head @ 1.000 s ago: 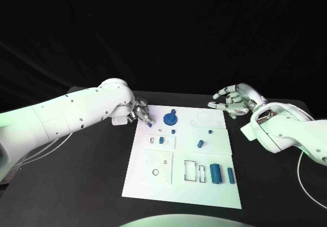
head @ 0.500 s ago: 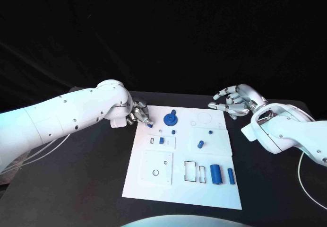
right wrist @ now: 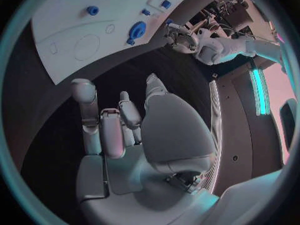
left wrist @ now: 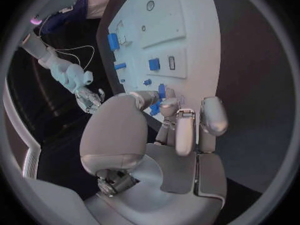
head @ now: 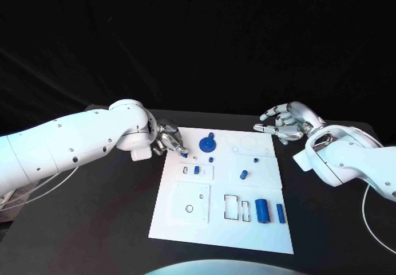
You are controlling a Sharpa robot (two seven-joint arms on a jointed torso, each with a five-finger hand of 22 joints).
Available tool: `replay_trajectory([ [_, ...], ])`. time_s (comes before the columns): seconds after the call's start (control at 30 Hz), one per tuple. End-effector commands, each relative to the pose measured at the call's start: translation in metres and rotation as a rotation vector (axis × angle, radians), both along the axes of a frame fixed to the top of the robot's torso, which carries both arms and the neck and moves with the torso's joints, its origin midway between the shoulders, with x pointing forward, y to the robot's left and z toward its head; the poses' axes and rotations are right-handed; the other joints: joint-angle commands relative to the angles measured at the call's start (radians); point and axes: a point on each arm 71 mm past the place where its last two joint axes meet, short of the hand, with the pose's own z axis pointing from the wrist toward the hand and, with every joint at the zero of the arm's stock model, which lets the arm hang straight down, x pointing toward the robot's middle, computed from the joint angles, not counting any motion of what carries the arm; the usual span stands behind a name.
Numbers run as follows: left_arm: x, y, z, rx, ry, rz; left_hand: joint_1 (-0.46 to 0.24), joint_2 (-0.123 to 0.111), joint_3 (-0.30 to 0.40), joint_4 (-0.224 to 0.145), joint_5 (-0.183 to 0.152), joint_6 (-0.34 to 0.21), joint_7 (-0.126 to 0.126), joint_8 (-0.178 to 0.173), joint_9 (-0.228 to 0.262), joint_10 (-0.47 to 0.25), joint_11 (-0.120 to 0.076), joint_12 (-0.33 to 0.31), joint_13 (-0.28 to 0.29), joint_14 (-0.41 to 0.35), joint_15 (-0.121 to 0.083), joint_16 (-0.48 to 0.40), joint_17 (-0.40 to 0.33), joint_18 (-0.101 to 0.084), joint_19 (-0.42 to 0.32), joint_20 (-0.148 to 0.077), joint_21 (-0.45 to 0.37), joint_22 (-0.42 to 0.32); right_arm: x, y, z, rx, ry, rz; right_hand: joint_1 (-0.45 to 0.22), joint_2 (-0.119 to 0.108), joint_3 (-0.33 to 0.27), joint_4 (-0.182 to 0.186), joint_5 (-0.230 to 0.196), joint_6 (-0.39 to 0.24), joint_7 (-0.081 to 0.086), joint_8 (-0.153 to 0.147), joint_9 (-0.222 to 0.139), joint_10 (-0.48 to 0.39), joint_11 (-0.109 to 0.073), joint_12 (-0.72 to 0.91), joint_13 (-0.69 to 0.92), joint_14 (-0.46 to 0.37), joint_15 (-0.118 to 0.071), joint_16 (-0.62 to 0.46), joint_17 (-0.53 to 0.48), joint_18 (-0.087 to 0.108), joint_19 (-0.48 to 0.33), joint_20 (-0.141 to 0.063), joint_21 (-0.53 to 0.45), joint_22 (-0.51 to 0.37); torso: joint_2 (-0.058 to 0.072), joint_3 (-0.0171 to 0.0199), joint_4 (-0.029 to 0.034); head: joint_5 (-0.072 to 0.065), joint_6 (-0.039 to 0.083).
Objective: Assemble the parts on the task board
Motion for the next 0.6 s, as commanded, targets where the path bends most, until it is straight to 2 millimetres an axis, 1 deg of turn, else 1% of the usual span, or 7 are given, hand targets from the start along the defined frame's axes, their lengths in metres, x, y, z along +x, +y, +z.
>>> replay_trajectory([
  [0.03, -0.004, -0.002, 0.000, -0.022, -0.026, 0.004, -0.012, -0.004, 0.171, -0.164, 0.007, 0.009, -0.003, 0.008, 0.004, 0.010, 0.000, 0.007, 0.004, 0.072, -0.007, 0.004, 0.125, -0.009, 0.012, 0.000, 0.007, 0.006, 0.000, 0.001, 0.000, -0.005, -0.013, 0.009, -0.003, 0.006, -0.004, -0.002, -0.001, -0.005, -0.002, 0.003, 0.002, -0.006, 0.001, -0.003, -0.001, 0.024, -0.003, -0.007, -0.001, 0.013, -0.007, 0.000, -0.002, -0.001, -0.001, 0.0000, 0.0008, 0.004, -0.001],
  [0.2, -0.010, -0.003, -0.003, 0.002, -0.045, -0.011, -0.022, -0.010, 0.187, -0.173, 0.009, 0.013, -0.005, 0.011, 0.007, 0.016, -0.001, 0.011, 0.010, 0.072, -0.008, 0.004, 0.126, -0.010, 0.017, -0.001, 0.011, 0.012, 0.000, 0.002, 0.000, -0.013, -0.020, 0.015, -0.003, 0.006, -0.004, -0.002, -0.001, -0.005, -0.002, 0.004, 0.002, -0.007, 0.001, -0.004, -0.002, 0.025, -0.003, -0.007, -0.001, 0.013, -0.007, 0.000, -0.003, -0.001, 0.000, -0.0009, 0.0001, 0.007, -0.001],
  [0.3, -0.014, -0.005, -0.007, 0.020, -0.057, -0.027, -0.028, -0.012, 0.194, -0.177, 0.009, 0.016, -0.006, 0.013, 0.008, 0.019, -0.002, 0.012, 0.011, 0.072, -0.009, 0.004, 0.126, -0.011, 0.018, -0.002, 0.012, 0.014, -0.001, 0.002, 0.000, -0.013, -0.017, 0.016, -0.003, 0.006, -0.004, -0.002, -0.001, -0.005, -0.002, 0.004, 0.002, -0.006, 0.001, -0.004, -0.002, 0.025, -0.003, -0.007, -0.001, 0.013, -0.007, 0.000, -0.003, -0.001, 0.001, -0.0010, -0.0011, 0.010, 0.001],
  [0.47, -0.021, -0.010, -0.013, 0.057, -0.080, -0.061, -0.036, -0.016, 0.205, -0.183, 0.011, 0.019, -0.007, 0.016, 0.010, 0.024, -0.004, 0.015, 0.016, 0.072, -0.010, 0.004, 0.126, -0.011, 0.019, -0.003, 0.013, 0.016, -0.001, 0.002, -0.002, -0.008, -0.008, 0.014, -0.003, 0.006, -0.004, -0.002, -0.001, -0.005, -0.002, 0.004, 0.002, -0.006, 0.001, -0.003, -0.001, 0.025, -0.003, -0.007, -0.001, 0.014, -0.008, 0.000, -0.005, -0.002, 0.002, -0.0018, -0.0013, 0.009, 0.003],
  [0.6, -0.023, -0.013, -0.016, 0.082, -0.091, -0.083, -0.046, -0.022, 0.217, -0.190, 0.016, 0.024, -0.009, 0.019, 0.012, 0.030, -0.005, 0.018, 0.021, 0.073, -0.011, 0.004, 0.126, -0.011, 0.020, -0.004, 0.014, 0.018, -0.001, 0.002, -0.002, -0.006, -0.005, 0.014, -0.003, 0.006, -0.004, -0.002, -0.001, -0.005, -0.002, 0.004, 0.002, -0.006, 0.001, -0.003, -0.001, 0.025, -0.003, -0.007, -0.001, 0.014, -0.008, 0.000, -0.005, -0.002, 0.003, -0.0020, -0.0015, 0.009, 0.001],
])
